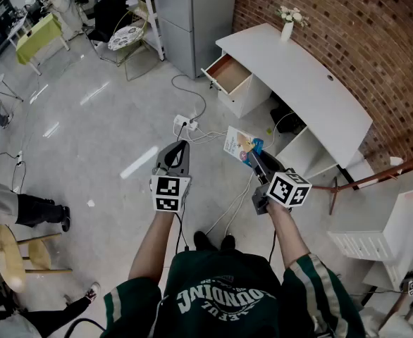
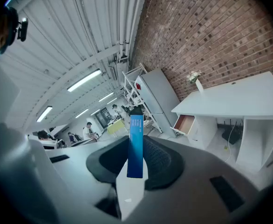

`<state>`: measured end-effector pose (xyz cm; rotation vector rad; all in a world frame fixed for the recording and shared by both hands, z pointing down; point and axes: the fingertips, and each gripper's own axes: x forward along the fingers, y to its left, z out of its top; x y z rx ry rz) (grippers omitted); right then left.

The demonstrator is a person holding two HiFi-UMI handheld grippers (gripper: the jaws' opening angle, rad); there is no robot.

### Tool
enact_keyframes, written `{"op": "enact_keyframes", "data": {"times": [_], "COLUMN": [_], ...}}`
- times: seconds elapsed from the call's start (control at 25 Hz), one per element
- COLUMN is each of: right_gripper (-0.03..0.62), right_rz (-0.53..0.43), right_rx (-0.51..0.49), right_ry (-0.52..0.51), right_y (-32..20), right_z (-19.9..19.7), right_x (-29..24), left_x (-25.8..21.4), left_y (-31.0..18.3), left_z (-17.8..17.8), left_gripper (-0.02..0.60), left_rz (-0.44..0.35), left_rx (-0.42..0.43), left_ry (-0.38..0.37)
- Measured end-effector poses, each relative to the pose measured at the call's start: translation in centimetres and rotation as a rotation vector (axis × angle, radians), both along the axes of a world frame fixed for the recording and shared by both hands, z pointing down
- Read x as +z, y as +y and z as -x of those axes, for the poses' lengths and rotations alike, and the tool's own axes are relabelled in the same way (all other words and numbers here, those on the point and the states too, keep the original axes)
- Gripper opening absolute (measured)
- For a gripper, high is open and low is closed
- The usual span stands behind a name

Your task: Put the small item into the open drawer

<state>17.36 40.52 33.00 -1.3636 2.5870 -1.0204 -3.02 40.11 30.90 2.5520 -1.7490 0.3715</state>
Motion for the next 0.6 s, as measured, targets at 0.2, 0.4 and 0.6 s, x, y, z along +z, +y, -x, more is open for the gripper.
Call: {"op": "enact_keyframes", "data": {"times": [0.2,0.4,0.6], "right_gripper": [0.11,0.11,0.11], "right_rz": [-0.086,-0.106,-0.101], "right_rx": [0.01,0.019,0.021], "right_ry": [0.082,0.11,0.108], "right_y": [0.5,0.1,0.1], "right_z": [-0.6,-1.3,-1.6], "right_x": [-0.5,-0.4,-0.2], "left_x": [0.6,1.1,1.6], "left_y": [0.6,0.1,-0.2], "left_z": [-0.7,-0.9,-1.2], "left_gripper": [0.018,0.018,0.018], "left_rz": [0.017,0.037,0.048], "left_rx": [0.014,0.014,0.017], "left_ry": [-0.005,0.007,0.009]}}
